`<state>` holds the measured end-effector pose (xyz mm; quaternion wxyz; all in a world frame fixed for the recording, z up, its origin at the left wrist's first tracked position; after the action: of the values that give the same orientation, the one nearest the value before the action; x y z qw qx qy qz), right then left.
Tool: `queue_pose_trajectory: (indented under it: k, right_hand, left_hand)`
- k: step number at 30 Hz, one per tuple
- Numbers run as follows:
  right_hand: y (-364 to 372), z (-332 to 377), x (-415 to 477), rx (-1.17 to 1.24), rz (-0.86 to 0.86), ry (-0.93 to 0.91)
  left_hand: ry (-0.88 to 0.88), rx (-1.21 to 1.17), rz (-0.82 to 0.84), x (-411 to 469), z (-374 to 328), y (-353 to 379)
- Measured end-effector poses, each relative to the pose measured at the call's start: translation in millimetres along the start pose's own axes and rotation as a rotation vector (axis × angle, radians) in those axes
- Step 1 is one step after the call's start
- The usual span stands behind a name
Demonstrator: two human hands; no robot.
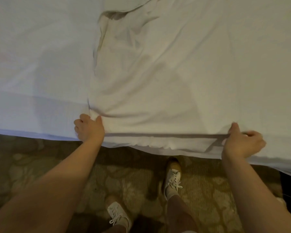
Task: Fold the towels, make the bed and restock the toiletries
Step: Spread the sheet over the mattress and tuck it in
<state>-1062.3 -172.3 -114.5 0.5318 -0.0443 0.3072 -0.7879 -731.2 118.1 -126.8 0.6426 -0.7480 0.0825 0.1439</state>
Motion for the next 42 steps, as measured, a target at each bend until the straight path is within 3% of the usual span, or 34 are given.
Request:
queue_pose_trajectory:
  k: [3, 7, 10, 12, 15, 21, 28, 32, 34, 38, 42]
  right_hand:
    - [23.0, 31.5, -14.0, -0.238, 0.067, -0.336]
    - [113.5, 78.8, -45.8, -0.551, 0.61, -0.805]
    - [184.8, 99.6, -59.2, -0.814, 0.956, -0.858]
    - [223.9, 110.7, -60.7, -0.921, 1.038, -0.876]
    - [271.8, 129.4, -63.3, -0.962, 1.056, -0.939]
    - [366.6, 167.8, -77.9, -0.858, 0.918, -1.071]
    - [466.1, 219.7, -86.3, -0.655, 0.7, -1.162]
    - [508.6, 250.5, -78.8, -0.602, 0.562, -1.089]
    - [525.8, 266.0, -80.5, -0.535, 0.527, -1.078]
    - [559.0, 294.1, -91.7, -0.569, 0.631, -1.0]
    - [594.3, 318.2, -85.7, -0.688, 0.713, -1.095]
  left_hand:
    - [0.161, 0.104, -0.127, -7.8, -16.9, -4.1]
    - [0.323, 0.231, -0.091, 4.0, -64.9, -3.8]
    - [0.412, 0.37, -0.085, 25.4, -106.4, -1.7]
    - [0.415, 0.419, -0.056, 48.0, -128.7, 0.3]
    - [0.419, 0.374, -0.039, 81.8, -150.4, 0.9]
    - [0.462, 0.21, -0.084, 173.3, -204.1, -6.2]
    - [0.734, -0.141, -0.059, 306.1, -293.4, -33.8]
    - [0.897, -0.077, -0.203, 368.6, -334.2, -23.0]
    - [0.899, -0.071, -0.288, 387.6, -348.9, -17.6]
    - [0.839, -0.124, -0.322, 411.3, -366.0, -17.9]
    - [0.849, -0.187, -0.301, 423.1, -372.3, -18.7]
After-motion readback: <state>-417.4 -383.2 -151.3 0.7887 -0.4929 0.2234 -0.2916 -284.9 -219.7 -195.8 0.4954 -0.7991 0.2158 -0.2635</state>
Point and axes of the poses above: each hand's wrist, its own x-axis towards the middle knuckle, its own y-axis out of the palm, z = x × y, the point moved 4 cm from there along x, towards the middle knuckle, and after that the axes turned 10 degrees about x, right-handed, at the moved point
